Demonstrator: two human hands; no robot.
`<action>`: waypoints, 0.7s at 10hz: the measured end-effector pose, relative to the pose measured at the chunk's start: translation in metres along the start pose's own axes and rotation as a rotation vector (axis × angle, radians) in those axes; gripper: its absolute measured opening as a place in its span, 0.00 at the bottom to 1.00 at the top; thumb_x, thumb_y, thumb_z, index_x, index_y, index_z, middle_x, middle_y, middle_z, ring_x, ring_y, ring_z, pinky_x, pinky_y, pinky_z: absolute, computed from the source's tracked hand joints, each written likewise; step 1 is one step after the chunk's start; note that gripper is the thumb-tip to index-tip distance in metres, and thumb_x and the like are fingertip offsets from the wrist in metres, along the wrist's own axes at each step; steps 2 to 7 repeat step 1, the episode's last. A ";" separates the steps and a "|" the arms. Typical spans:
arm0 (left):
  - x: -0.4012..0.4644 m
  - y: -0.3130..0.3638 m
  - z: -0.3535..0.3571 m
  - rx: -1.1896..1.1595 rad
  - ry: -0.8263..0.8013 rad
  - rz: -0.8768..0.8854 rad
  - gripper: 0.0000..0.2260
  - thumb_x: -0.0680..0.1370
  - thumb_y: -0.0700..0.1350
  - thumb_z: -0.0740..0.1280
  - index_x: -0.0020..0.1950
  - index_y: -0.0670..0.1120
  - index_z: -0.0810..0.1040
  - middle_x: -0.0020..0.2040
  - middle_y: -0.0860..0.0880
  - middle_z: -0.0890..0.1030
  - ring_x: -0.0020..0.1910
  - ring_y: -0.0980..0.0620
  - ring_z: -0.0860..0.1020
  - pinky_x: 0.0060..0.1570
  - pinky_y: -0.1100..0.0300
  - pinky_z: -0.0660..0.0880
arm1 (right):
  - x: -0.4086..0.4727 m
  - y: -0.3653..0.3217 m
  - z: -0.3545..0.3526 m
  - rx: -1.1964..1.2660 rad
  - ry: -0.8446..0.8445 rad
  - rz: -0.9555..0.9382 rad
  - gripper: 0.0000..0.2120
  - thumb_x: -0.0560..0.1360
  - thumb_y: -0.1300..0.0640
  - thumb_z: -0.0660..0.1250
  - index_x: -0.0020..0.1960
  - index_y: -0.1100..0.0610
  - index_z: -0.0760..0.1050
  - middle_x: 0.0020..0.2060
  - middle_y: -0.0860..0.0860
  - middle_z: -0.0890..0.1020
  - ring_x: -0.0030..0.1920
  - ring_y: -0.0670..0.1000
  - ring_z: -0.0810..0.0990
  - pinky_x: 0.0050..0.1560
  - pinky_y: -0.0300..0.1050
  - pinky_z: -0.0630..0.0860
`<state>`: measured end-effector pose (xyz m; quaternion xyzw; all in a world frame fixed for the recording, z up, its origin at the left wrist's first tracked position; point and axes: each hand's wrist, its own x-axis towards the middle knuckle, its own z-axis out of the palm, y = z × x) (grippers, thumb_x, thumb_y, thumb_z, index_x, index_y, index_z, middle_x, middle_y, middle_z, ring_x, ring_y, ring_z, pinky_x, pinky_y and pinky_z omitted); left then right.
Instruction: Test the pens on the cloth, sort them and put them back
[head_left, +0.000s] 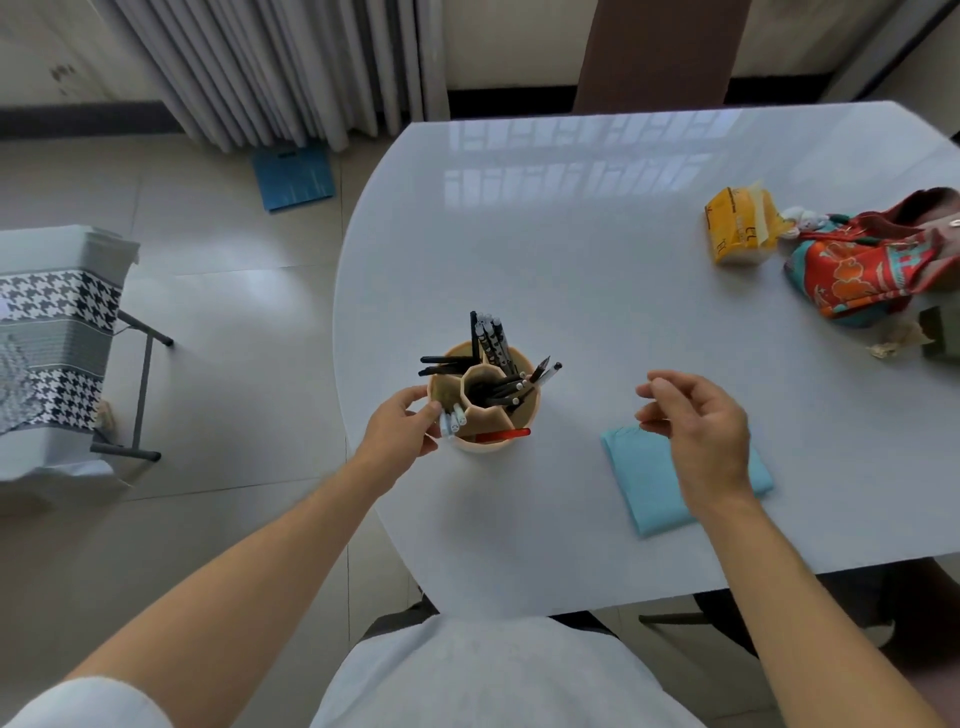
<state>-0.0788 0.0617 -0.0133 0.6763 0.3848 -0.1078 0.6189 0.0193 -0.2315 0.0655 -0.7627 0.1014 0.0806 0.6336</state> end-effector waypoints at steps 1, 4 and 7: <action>-0.009 -0.006 -0.004 0.000 -0.042 -0.047 0.11 0.83 0.52 0.63 0.66 0.56 0.72 0.47 0.43 0.85 0.39 0.48 0.81 0.43 0.55 0.81 | -0.014 -0.063 -0.044 0.071 -0.023 -0.224 0.05 0.78 0.55 0.70 0.51 0.53 0.84 0.42 0.55 0.86 0.38 0.52 0.83 0.43 0.44 0.83; -0.009 -0.006 -0.004 0.000 -0.042 -0.047 0.11 0.83 0.52 0.63 0.66 0.56 0.72 0.47 0.43 0.85 0.39 0.48 0.81 0.43 0.55 0.81 | -0.014 -0.063 -0.044 0.071 -0.023 -0.224 0.05 0.78 0.55 0.70 0.51 0.53 0.84 0.42 0.55 0.86 0.38 0.52 0.83 0.43 0.44 0.83; -0.009 -0.006 -0.004 0.000 -0.042 -0.047 0.11 0.83 0.52 0.63 0.66 0.56 0.72 0.47 0.43 0.85 0.39 0.48 0.81 0.43 0.55 0.81 | -0.014 -0.063 -0.044 0.071 -0.023 -0.224 0.05 0.78 0.55 0.70 0.51 0.53 0.84 0.42 0.55 0.86 0.38 0.52 0.83 0.43 0.44 0.83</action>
